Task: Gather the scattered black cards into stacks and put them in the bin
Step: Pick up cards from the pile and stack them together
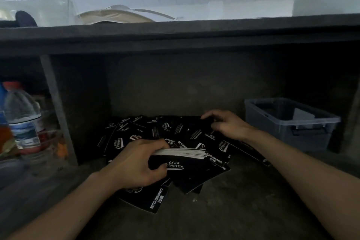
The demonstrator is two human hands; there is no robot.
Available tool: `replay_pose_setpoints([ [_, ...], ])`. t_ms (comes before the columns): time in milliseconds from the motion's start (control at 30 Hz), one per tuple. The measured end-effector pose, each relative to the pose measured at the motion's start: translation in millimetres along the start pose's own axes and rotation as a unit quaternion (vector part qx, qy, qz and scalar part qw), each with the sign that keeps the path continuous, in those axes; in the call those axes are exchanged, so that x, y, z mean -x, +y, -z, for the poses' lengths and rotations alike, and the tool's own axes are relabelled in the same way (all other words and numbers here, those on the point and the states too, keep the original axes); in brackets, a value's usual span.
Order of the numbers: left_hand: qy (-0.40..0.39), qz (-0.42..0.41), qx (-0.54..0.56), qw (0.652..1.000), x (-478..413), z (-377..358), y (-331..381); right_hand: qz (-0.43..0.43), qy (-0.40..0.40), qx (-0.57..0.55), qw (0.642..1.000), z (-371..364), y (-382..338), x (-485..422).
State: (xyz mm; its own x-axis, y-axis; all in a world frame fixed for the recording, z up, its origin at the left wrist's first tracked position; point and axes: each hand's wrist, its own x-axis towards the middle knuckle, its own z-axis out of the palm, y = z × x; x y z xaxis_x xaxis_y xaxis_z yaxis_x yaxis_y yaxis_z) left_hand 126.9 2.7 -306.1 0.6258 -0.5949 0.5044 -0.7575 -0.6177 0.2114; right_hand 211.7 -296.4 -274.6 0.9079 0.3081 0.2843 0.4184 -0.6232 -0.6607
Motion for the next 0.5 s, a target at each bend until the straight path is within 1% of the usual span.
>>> replay_pose_setpoints([
  [33,-0.001,0.001,-0.005,1.0,-1,0,1,-0.002,0.013,0.037,0.999,-4,0,1],
  [67,0.0,0.002,-0.008,1.0,-2,0,2,-0.01,-0.007,0.103,0.995,-11,1,3],
  [133,0.005,0.002,-0.008,1.0,-7,3,3,-0.039,-0.101,0.231,0.967,-31,10,10],
  [167,0.01,0.003,-0.01,1.0,-9,4,3,-0.038,-0.139,0.251,0.957,-37,14,14],
  [200,0.015,0.005,-0.017,1.0,-12,7,2,-0.028,-0.153,0.234,0.96,-37,18,16],
  [300,0.026,0.017,-0.045,0.999,-19,14,-3,-0.011,-0.135,0.092,0.987,-13,23,20],
  [333,0.024,0.022,-0.043,0.999,-20,15,-5,-0.017,-0.131,0.072,0.989,-5,21,21],
  [400,0.008,0.023,-0.027,0.999,-19,14,-7,-0.018,-0.115,0.071,0.991,8,16,21],
  [433,-0.004,0.018,-0.02,1.0,-18,12,-6,-0.011,-0.091,0.065,0.994,14,11,21],
  [500,-0.015,-0.003,-0.015,1.0,-15,7,-3,0.005,-0.012,0.036,0.999,29,-2,23],
])
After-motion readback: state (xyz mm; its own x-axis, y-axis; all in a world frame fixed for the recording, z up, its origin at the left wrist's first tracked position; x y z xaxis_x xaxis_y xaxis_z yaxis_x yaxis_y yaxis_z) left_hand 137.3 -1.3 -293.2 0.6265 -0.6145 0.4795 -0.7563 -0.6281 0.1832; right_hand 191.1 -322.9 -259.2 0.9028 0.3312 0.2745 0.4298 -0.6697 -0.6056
